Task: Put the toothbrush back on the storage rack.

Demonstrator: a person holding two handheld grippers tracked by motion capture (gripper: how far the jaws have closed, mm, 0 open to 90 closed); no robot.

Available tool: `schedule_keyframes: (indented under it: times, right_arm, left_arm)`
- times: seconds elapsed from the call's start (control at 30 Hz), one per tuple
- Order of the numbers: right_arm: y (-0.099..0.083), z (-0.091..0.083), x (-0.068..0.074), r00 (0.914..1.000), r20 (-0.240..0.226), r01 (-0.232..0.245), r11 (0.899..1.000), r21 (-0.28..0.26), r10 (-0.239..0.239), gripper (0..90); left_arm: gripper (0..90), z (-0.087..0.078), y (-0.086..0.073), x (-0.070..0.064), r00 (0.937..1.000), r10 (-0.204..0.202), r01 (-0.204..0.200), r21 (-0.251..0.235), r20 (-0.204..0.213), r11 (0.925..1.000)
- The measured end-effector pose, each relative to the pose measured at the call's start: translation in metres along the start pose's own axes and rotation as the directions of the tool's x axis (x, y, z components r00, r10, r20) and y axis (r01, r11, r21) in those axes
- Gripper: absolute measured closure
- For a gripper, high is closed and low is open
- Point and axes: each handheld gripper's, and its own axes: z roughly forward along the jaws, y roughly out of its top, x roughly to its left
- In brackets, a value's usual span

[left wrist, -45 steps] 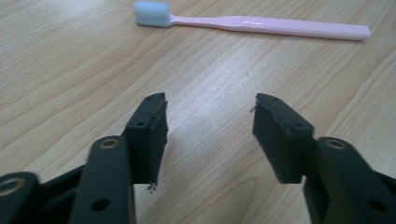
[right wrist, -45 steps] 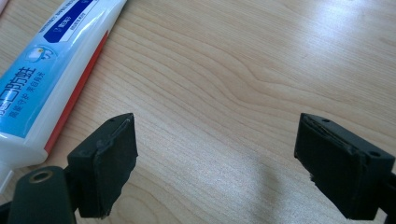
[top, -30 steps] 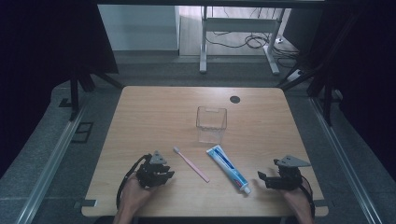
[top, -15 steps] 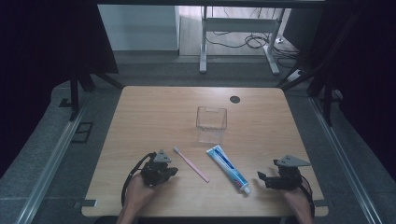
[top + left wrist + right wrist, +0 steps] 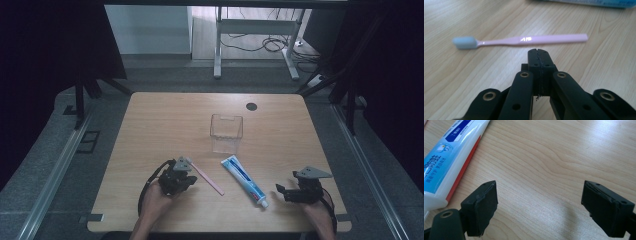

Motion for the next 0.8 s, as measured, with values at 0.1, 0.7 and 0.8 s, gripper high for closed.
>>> schedule_keyframes:
  times: [0.1, 0.7, 0.8]
  right_arm:
    - [0.000, 0.000, 0.000, 1.0000, 0.000, 0.001, 1.000, 0.002, -0.001, 14.0]
    - [0.000, 0.001, 0.001, 1.0000, 0.001, 0.003, 1.000, 0.007, -0.003, 14.0]
    - [0.000, 0.001, 0.001, 1.0000, 0.002, 0.005, 1.000, 0.009, -0.005, 14.0]
  left_arm:
    - [89.5, 0.005, 0.006, 0.000, 0.9999, -0.009, 0.009, 0.004, 0.012, 1.0000]
    - [89.5, 0.045, 0.040, -0.022, 0.9976, 0.047, -0.049, 0.031, 0.051, 0.9983]
    - [89.5, 0.051, 0.042, -0.027, 0.9965, 0.055, -0.057, 0.037, 0.063, 0.9977]
